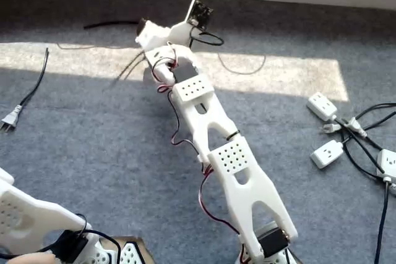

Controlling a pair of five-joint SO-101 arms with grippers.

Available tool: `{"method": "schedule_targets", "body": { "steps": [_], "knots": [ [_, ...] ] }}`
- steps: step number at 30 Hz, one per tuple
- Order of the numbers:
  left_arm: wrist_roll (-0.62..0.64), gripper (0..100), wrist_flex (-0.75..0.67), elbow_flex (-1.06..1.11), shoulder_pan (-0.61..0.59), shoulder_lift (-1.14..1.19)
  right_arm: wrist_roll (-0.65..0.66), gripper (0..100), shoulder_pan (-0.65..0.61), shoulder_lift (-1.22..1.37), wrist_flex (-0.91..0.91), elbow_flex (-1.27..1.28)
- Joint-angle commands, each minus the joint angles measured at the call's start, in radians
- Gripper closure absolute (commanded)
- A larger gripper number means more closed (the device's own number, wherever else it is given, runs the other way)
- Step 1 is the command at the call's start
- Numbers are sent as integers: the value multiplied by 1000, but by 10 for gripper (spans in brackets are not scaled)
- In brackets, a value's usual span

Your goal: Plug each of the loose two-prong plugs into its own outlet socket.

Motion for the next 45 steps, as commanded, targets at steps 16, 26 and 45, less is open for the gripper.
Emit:
{"method": "schedule_targets", "body": {
  "steps": [16,26,45],
  "knots": [
    [-14,842,11,-102,-8,-59,-186,713,-130,-56,364,-377],
    [-17,842,-28,-489,-48,-47,-183,713,-154,-298,659,-371],
    [-423,768,-885,-501,70,378,563,713,-131,-860,1262,-363]
  ]
}}
